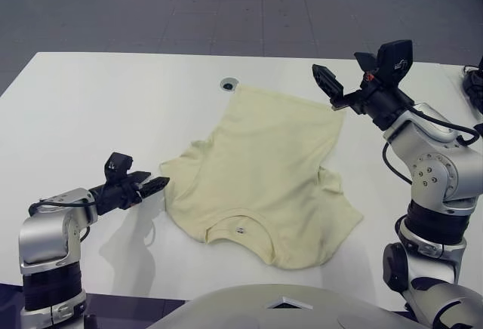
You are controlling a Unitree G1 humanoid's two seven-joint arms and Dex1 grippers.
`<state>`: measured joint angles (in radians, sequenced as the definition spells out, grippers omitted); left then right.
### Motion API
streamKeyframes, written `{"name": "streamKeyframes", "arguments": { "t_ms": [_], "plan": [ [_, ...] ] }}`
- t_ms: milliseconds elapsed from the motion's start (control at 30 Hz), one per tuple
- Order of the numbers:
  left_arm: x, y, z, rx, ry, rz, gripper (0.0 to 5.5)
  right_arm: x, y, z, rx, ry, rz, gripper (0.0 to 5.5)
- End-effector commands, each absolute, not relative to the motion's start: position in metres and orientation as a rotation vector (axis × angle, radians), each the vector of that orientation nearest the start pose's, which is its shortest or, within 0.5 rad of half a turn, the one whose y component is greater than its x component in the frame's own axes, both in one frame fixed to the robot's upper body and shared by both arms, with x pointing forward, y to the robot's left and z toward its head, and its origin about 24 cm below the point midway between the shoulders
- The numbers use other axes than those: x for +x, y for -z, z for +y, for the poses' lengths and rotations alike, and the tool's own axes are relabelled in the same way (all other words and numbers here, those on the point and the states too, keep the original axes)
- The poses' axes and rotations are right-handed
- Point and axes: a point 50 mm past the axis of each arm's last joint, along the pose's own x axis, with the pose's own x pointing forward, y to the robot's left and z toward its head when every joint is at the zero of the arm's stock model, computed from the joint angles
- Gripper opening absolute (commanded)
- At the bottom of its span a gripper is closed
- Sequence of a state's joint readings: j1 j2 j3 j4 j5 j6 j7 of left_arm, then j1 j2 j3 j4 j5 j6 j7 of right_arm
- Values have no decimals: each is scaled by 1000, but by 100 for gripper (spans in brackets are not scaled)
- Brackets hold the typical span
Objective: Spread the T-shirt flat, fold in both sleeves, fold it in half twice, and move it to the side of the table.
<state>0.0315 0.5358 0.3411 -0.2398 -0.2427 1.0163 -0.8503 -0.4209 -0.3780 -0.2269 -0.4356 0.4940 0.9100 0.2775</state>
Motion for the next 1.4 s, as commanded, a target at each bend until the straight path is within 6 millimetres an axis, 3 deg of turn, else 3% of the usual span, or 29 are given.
{"name": "streamKeyframes", "arguments": {
  "t_ms": [33,467,700,900,1033,1133,1400],
  "plan": [
    [214,-52,269,-125,437,756,231,284,-197,-181,41,-418,7,540],
    [220,-50,265,-122,429,738,1,287,-196,-180,29,-420,13,540],
    [215,-78,257,-89,430,626,1,286,-195,-182,25,-404,13,540],
    [207,-115,239,24,528,551,1,280,-190,-184,31,-372,18,540],
    [200,-133,216,114,693,538,1,278,-187,-183,38,-364,18,540],
    [199,-133,199,152,786,545,1,280,-187,-181,41,-366,16,540],
    [211,-94,157,204,886,611,1,286,-186,-175,45,-394,13,540]
  ]
}}
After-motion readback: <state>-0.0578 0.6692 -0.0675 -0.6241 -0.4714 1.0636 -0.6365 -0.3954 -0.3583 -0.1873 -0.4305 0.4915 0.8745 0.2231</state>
